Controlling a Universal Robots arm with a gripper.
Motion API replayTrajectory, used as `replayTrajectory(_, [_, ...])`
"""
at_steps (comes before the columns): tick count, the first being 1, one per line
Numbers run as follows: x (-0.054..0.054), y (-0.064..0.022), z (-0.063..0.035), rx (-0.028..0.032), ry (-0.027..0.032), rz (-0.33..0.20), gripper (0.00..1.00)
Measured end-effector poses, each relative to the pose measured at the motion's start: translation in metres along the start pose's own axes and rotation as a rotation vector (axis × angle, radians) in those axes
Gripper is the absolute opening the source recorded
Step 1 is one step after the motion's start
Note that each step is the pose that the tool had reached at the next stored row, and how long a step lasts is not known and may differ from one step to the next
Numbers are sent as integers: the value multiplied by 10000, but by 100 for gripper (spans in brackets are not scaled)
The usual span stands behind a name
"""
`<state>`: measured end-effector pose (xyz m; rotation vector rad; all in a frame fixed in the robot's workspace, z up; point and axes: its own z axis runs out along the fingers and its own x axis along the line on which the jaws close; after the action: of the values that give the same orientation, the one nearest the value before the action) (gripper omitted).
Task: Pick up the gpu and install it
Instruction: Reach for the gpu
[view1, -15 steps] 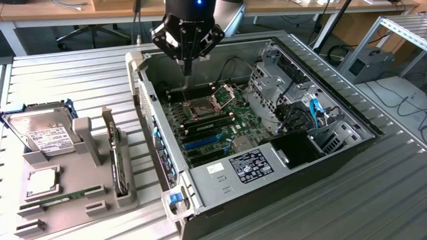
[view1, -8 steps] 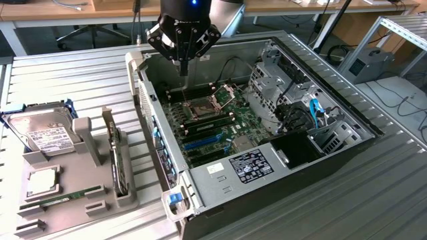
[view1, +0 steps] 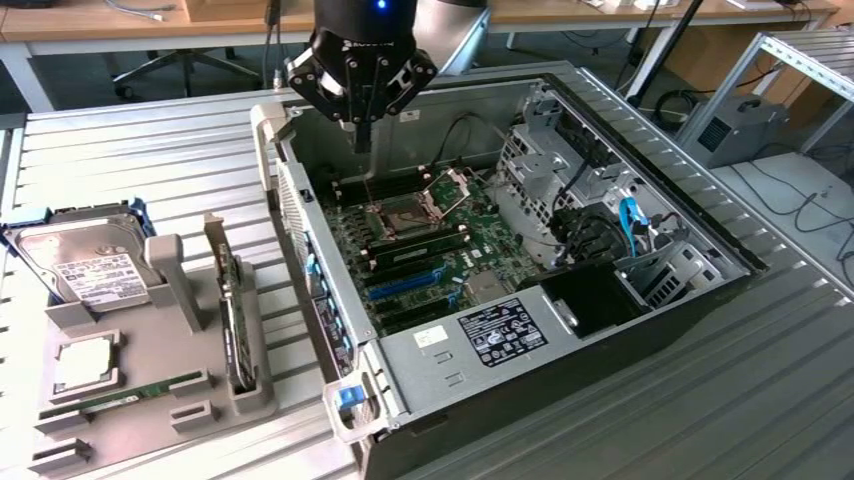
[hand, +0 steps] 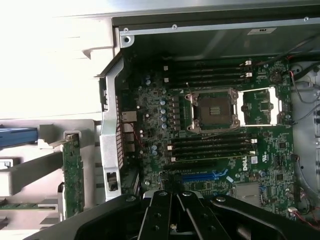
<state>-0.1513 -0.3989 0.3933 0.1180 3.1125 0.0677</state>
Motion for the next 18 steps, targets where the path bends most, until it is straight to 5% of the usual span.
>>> replayTrajectory(18, [81,-6,-2,0,0,-1,11])
